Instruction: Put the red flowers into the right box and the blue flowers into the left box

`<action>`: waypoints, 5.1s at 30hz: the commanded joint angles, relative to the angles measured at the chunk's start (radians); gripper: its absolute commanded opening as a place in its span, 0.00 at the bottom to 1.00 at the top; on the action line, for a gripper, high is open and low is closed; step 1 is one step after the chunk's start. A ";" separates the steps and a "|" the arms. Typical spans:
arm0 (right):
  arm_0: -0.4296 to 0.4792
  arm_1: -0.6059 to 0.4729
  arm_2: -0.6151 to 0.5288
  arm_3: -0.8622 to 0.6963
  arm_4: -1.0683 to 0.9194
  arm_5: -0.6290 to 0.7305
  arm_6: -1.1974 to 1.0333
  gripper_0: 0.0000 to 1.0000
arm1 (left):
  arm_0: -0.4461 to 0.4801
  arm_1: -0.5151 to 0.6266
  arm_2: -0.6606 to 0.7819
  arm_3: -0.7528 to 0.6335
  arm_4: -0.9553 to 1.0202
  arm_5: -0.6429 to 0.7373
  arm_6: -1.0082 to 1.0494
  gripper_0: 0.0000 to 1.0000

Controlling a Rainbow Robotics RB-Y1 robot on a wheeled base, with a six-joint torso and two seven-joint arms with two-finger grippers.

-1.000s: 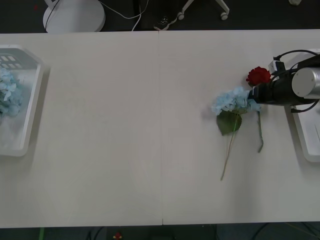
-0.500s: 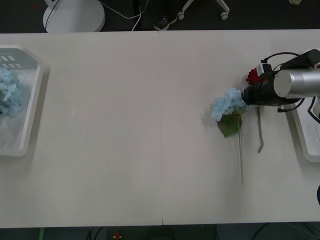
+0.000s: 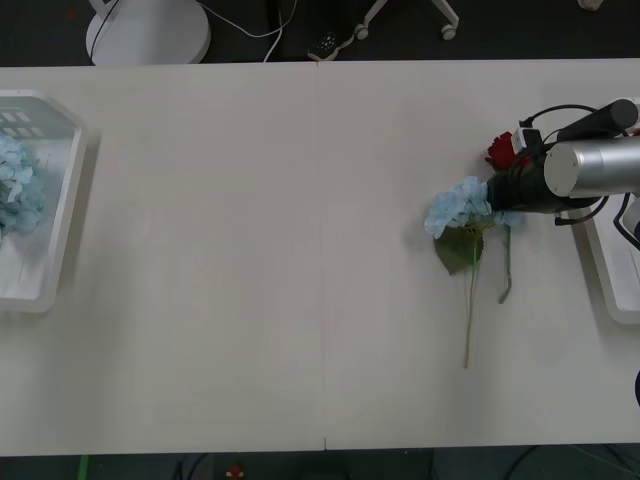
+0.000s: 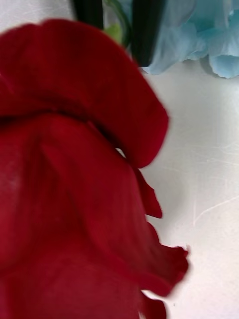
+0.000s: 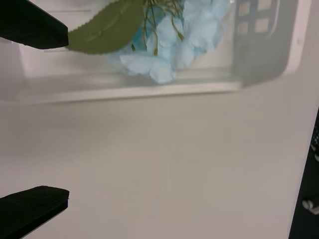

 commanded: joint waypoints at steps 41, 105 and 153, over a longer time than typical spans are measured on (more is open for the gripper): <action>-0.143 -0.421 -0.117 0.158 0.018 0.199 0.435 0.00 | -0.058 -0.271 -0.826 -0.141 0.425 -0.598 -0.780 1.00; 0.309 -0.435 0.002 -0.888 -0.296 0.208 -0.332 1.00 | -0.127 -0.274 -0.723 -0.067 0.465 -0.486 -0.780 1.00; 0.283 -0.136 0.142 -0.715 0.102 0.173 -0.513 0.25 | -0.127 -0.274 -0.723 -0.067 0.465 -0.486 -0.780 1.00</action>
